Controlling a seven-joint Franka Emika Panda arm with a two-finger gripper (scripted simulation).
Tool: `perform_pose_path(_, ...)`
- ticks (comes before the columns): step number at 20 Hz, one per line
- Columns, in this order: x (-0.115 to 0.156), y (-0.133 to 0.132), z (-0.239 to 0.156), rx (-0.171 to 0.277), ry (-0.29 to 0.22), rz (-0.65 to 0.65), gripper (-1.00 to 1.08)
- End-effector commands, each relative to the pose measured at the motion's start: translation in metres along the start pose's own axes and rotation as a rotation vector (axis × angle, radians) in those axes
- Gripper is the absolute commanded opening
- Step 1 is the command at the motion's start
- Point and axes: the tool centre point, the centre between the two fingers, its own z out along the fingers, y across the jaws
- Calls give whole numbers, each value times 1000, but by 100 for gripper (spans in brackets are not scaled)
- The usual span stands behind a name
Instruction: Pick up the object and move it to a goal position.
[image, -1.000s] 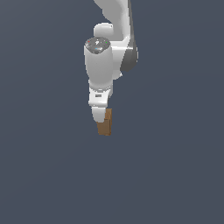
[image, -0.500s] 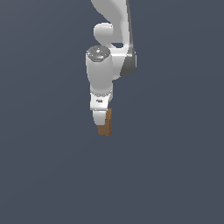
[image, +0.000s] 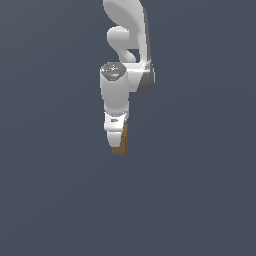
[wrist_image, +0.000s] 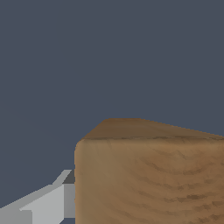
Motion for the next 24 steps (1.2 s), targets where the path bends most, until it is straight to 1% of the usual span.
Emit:
perform_pose_path(1,0,0,1,1,0,0,-100)
perform_pose_path(8,0,0,1,1,0,0,-100)
perform_pose_path(14,2,0,-7,-1,0,0,-100)
perform_pose_path(19,7,-3,-30,-1,0,0,-100)
perform_pose_path(24,15,-7,-67,-1,0,-1,-100)
